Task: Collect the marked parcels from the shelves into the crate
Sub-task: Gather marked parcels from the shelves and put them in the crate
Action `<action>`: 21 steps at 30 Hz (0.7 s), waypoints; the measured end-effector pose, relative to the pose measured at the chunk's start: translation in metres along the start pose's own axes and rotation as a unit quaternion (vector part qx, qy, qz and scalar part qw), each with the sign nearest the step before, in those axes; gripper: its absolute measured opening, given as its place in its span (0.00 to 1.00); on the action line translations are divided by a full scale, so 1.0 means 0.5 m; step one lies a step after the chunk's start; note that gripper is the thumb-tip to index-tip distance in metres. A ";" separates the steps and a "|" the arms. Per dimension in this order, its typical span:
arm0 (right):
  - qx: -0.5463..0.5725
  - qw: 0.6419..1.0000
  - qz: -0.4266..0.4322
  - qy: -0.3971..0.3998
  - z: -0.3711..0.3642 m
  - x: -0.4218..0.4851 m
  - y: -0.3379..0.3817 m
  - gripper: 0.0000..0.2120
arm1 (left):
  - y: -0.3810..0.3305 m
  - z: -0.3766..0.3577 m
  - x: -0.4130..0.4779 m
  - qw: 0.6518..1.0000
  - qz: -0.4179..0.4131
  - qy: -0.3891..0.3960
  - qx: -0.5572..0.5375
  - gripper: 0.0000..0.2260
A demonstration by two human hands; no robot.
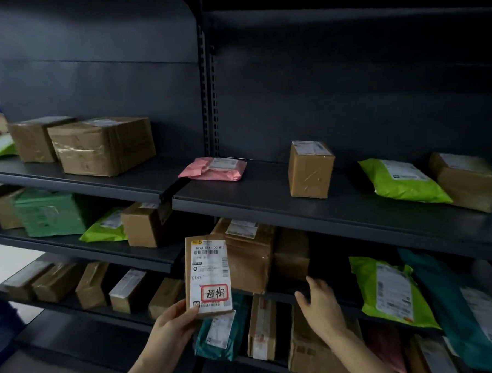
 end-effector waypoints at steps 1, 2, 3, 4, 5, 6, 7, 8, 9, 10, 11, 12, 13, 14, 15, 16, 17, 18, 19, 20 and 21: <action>-0.008 1.000 0.001 0.000 -0.005 0.018 0.001 0.25 | 0.003 0.000 0.009 1.000 0.002 -0.001 -0.004 0.16; -0.015 1.000 0.002 -0.004 -0.009 0.038 0.003 0.25 | 0.006 -0.001 0.018 1.000 0.006 -0.003 -0.009 0.16; -0.023 1.000 0.004 -0.010 -0.013 0.057 0.005 0.25 | 0.010 -0.003 0.026 1.000 0.012 -0.004 -0.013 0.17; -0.035 0.999 0.007 -0.018 -0.017 0.077 0.009 0.25 | 0.013 -0.004 0.034 1.000 0.019 -0.007 -0.018 0.18; -0.048 0.998 0.011 -0.024 -0.021 0.097 0.014 0.25 | 0.016 -0.005 0.041 0.999 0.024 -0.009 -0.022 0.19; -0.061 0.998 0.016 -0.029 -0.026 0.116 0.020 0.25 | 0.020 -0.005 0.048 0.999 0.030 -0.013 -0.025 0.20; -0.074 0.996 0.026 -0.033 -0.032 0.134 0.027 0.25 | 0.023 -0.005 0.053 0.999 0.037 -0.015 -0.026 0.21; -0.089 0.994 0.042 -0.037 -0.039 0.151 0.033 0.26 | 0.026 -0.005 0.058 0.998 0.047 -0.014 -0.027 0.21; -0.106 0.992 0.061 -0.039 -0.048 0.167 0.038 0.27 | 0.028 -0.007 0.062 0.998 0.056 -0.008 -0.027 0.22; -0.123 0.989 0.077 -0.036 -0.057 0.181 0.041 0.29 | 0.029 -0.008 0.064 0.998 0.064 0.000 -0.027 0.22; -0.138 0.986 0.087 -0.028 -0.066 0.191 0.038 0.29 | 0.029 -0.009 0.066 0.997 0.069 0.006 -0.029 0.22; -0.151 0.984 0.090 -0.019 -0.074 0.198 0.032 0.30 | 0.030 -0.010 0.069 0.997 0.070 0.010 -0.030 0.21; -0.162 0.983 0.090 -0.012 -0.081 0.200 0.024 0.30 | 0.030 -0.011 0.071 0.997 0.069 0.013 -0.030 0.21; -0.172 0.981 0.092 -0.011 -0.085 0.199 0.015 0.30 | 0.030 -0.012 0.071 0.997 0.067 0.016 -0.029 0.20; -0.178 0.979 0.095 -0.013 -0.088 0.195 0.008 0.30 | 0.030 -0.015 0.070 0.997 0.065 0.018 -0.028 0.19; -0.181 0.978 0.100 -0.018 -0.088 0.189 0.002 0.29 | 0.031 -0.019 0.068 0.997 0.061 0.019 -0.031 0.19; -0.181 0.978 0.104 -0.025 -0.086 0.181 -0.003 0.29 | 0.031 -0.022 0.066 0.998 0.055 0.019 -0.036 0.18; -0.180 0.977 0.108 -0.032 -0.082 0.173 -0.007 0.28 | 0.030 -0.025 0.064 0.998 0.047 0.018 -0.037 0.17; -0.179 0.977 0.111 -0.037 -0.076 0.164 -0.012 0.28 | 0.031 -0.029 0.062 0.998 0.040 0.019 -0.034 0.17; -0.180 0.976 0.113 -0.039 -0.070 0.155 -0.017 0.28 | 0.032 -0.033 0.059 0.999 0.036 0.024 -0.032 0.16; -0.181 0.976 0.111 -0.040 -0.064 0.145 -0.024 0.27 | 0.035 -0.038 0.056 0.998 0.035 0.029 -0.032 0.14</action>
Point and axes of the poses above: each hand's wrist, its own x-axis towards the middle knuckle, its own z-axis out of the back of the hand, y = z × x, the point moved 4 cm from there along x, towards the middle knuckle, and after that the axes turned 1 degree about -x, right-handed, at the moved point
